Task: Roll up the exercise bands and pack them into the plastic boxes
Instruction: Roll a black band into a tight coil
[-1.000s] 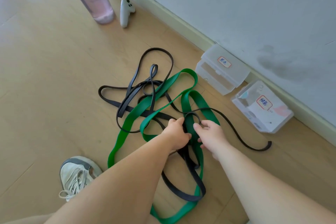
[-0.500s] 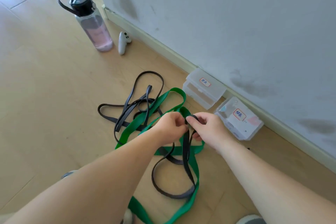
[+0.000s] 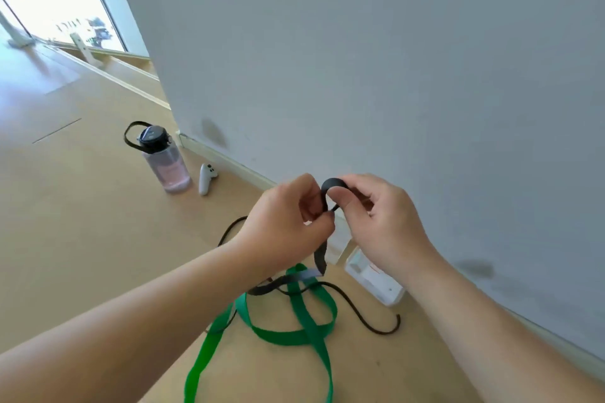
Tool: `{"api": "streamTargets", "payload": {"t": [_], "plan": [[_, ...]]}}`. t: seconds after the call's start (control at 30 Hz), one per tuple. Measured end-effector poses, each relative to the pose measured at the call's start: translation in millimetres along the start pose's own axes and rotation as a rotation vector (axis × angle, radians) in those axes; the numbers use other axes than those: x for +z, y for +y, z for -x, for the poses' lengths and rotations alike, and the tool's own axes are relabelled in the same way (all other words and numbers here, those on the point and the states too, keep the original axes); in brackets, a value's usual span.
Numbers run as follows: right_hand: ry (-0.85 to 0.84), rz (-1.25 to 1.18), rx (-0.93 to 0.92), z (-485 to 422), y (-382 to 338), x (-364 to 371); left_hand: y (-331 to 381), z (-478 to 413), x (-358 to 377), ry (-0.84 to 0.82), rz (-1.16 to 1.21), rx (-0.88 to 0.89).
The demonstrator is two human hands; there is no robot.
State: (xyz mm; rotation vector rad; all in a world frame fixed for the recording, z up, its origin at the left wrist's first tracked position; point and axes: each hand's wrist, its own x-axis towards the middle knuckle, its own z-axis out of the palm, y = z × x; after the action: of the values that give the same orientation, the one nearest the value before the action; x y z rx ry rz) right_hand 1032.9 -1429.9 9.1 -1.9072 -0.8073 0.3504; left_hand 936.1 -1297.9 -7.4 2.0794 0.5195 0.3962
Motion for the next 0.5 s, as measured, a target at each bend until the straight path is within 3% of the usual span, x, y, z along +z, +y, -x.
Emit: {"api": "streamTargets", "payload": {"t": [0.17, 0.37, 0.5], "plan": [[0.062, -0.127, -0.116, 22.6, -43.0, -25.6, 34.6, 26.2, -12.3, 0.105, 0.137, 0.135], [0.028, -0.079, 0.012, 32.0, -18.6, -23.5, 18.4, 30.6, 9.3, -0.065, 0.038, 0.132], [-0.091, 0.012, 0.095, 31.1, -21.6, -47.7, 20.7, 26.2, 3.5, -0.121, 0.094, 0.095]]}}
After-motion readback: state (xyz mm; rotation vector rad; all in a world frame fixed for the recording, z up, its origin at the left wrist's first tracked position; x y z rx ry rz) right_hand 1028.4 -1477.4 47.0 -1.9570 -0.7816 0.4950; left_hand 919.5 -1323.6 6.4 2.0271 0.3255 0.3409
